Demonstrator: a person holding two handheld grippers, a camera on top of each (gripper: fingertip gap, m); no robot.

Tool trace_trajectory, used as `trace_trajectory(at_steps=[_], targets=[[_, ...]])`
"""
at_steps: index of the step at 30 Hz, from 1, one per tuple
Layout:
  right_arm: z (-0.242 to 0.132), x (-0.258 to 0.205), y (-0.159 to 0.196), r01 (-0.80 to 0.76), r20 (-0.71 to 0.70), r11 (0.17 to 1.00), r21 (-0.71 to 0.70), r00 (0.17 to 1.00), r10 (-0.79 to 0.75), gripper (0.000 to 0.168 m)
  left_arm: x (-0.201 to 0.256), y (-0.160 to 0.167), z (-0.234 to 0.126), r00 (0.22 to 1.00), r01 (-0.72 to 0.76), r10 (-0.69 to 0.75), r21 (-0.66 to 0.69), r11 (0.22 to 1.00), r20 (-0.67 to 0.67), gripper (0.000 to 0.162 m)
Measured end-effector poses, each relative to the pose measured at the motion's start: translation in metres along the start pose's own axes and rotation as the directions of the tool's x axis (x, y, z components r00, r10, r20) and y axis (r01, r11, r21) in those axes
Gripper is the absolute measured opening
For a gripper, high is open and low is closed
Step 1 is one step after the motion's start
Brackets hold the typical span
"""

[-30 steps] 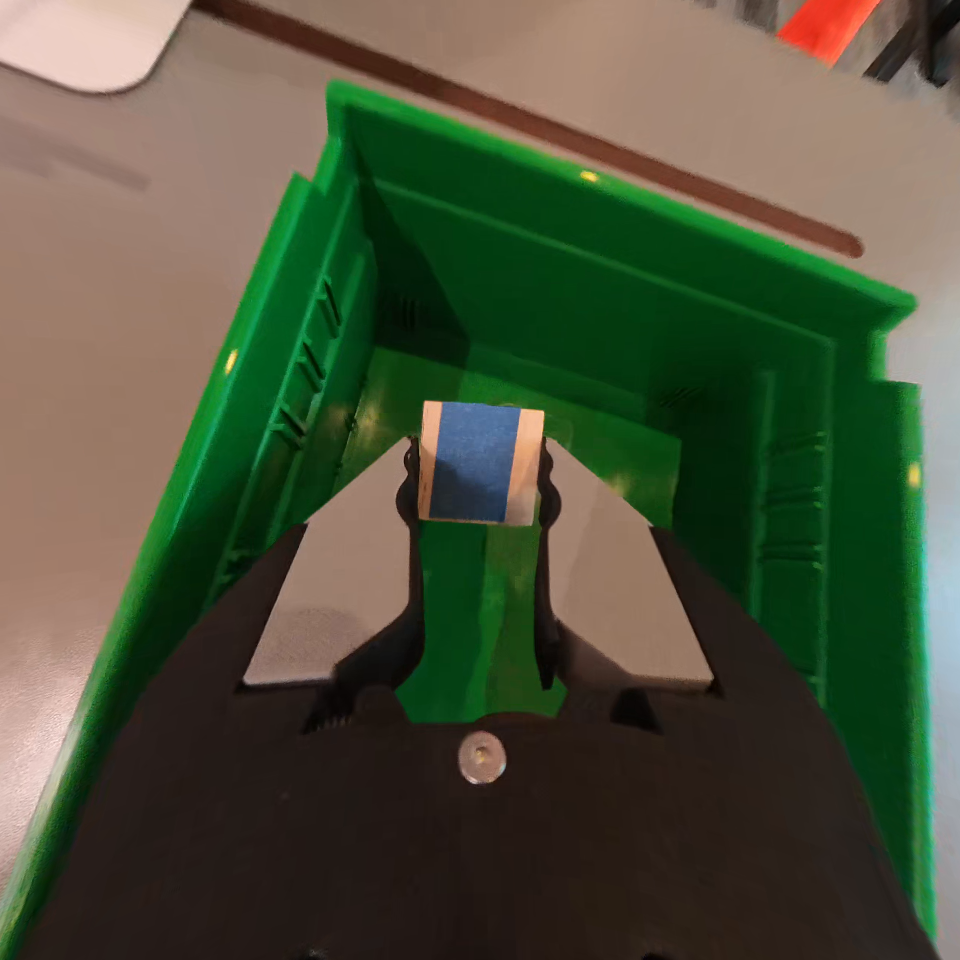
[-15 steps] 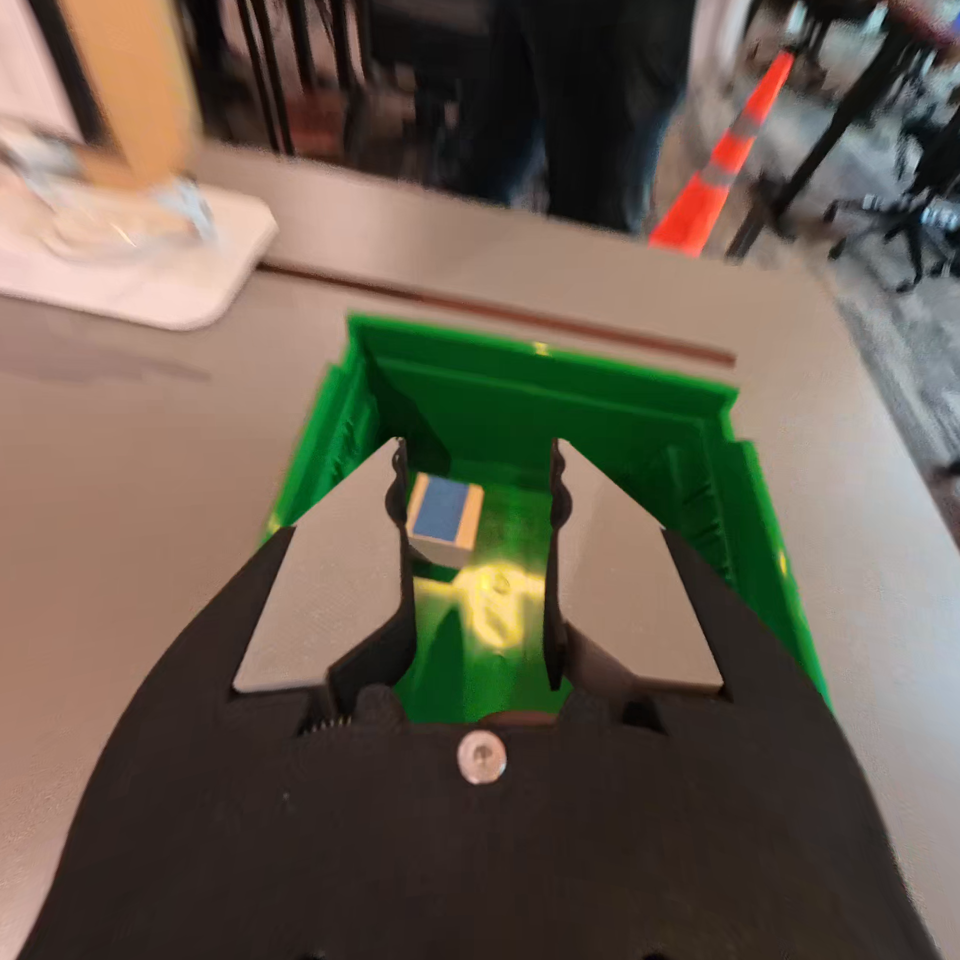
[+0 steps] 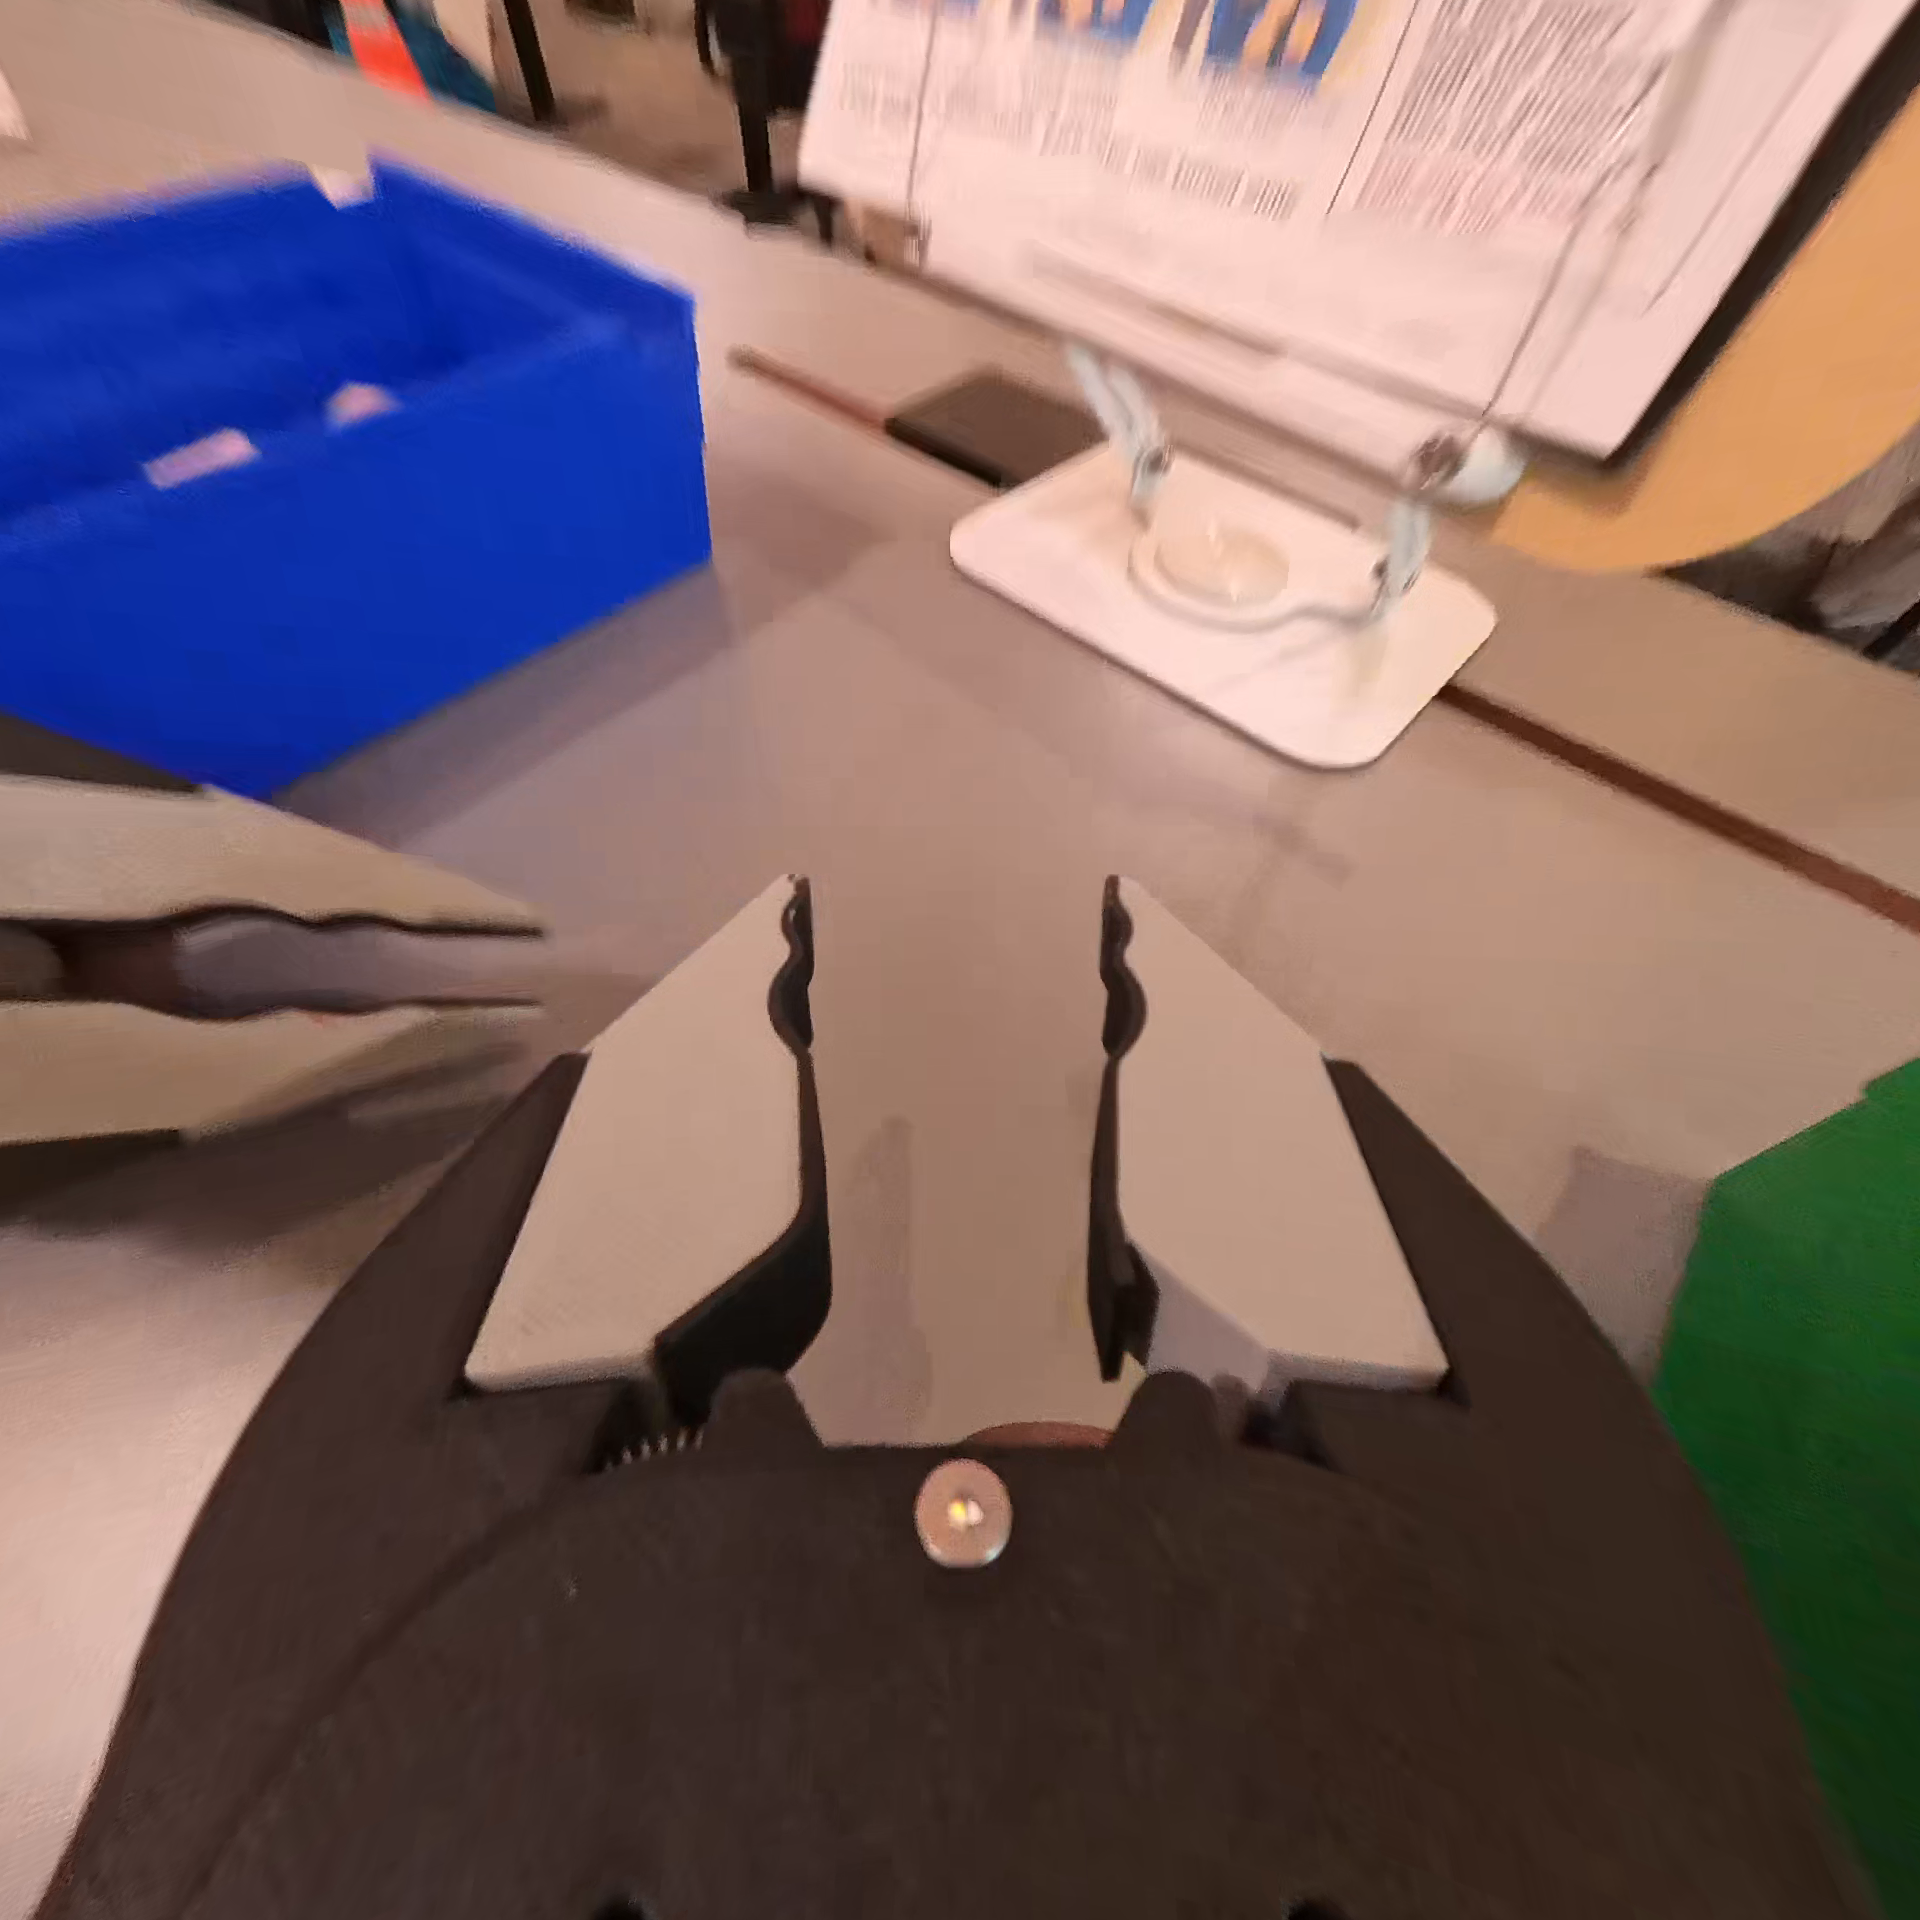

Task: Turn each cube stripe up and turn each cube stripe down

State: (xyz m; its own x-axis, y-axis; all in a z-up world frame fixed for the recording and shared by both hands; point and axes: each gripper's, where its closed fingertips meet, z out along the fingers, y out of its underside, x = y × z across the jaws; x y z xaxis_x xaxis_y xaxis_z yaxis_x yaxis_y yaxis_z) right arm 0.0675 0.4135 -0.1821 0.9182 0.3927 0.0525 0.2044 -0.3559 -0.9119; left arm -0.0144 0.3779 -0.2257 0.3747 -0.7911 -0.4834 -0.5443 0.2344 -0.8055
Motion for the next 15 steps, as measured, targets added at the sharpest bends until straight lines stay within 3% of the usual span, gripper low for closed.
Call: trace_trajectory(at_steps=[4, 10, 13, 15], targets=[[0.02, -0.007, 0.03, -0.01, 0.025, 0.995, -0.095, 1.0, 0.012, 0.051, -0.002, -0.008, -0.004, 1.0, 0.031, -0.031, 0.038, 0.999, -0.001, 0.015], [0.027, -0.007, 0.045, -0.013, 0.031, 0.99, -0.141, 0.999, 0.017, 0.051, 0.001, -0.006, -0.004, 1.0, 0.02, -0.02, 0.03, 0.999, 0.0, 0.018], [0.028, -0.006, 0.049, 0.009, 0.019, 0.987, -0.159, 1.0, -0.006, 0.051, 0.004, -0.009, -0.006, 0.999, 0.047, -0.047, 0.031, 0.998, -0.004, 0.03], [0.026, -0.004, 0.047, 0.024, 0.009, 0.988, -0.149, 1.0, -0.023, 0.051, 0.005, -0.014, -0.015, 0.993, 0.114, -0.115, 0.039, 0.993, 0.003, 0.05]])
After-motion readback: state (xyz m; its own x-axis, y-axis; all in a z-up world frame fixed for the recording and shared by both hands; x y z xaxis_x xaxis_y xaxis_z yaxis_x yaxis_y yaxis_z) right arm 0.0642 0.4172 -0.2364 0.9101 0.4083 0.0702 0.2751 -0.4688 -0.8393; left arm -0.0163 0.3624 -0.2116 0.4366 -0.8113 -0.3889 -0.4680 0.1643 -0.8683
